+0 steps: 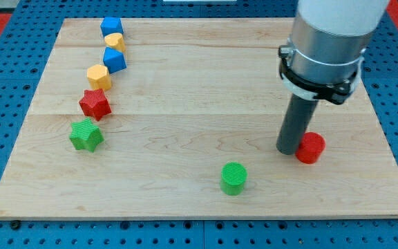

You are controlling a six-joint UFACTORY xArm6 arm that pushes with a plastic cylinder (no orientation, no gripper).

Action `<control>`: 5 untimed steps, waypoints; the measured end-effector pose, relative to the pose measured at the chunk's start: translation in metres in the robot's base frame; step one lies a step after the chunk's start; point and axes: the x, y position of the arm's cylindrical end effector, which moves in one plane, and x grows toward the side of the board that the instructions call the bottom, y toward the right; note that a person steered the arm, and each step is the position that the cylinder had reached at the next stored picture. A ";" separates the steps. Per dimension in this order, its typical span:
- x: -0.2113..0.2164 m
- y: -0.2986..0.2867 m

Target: Slide the green circle to the green star

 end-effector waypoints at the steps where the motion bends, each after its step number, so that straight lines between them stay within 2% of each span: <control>1: 0.009 0.009; 3: 0.031 -0.005; 4: 0.033 -0.040; 5: 0.058 -0.052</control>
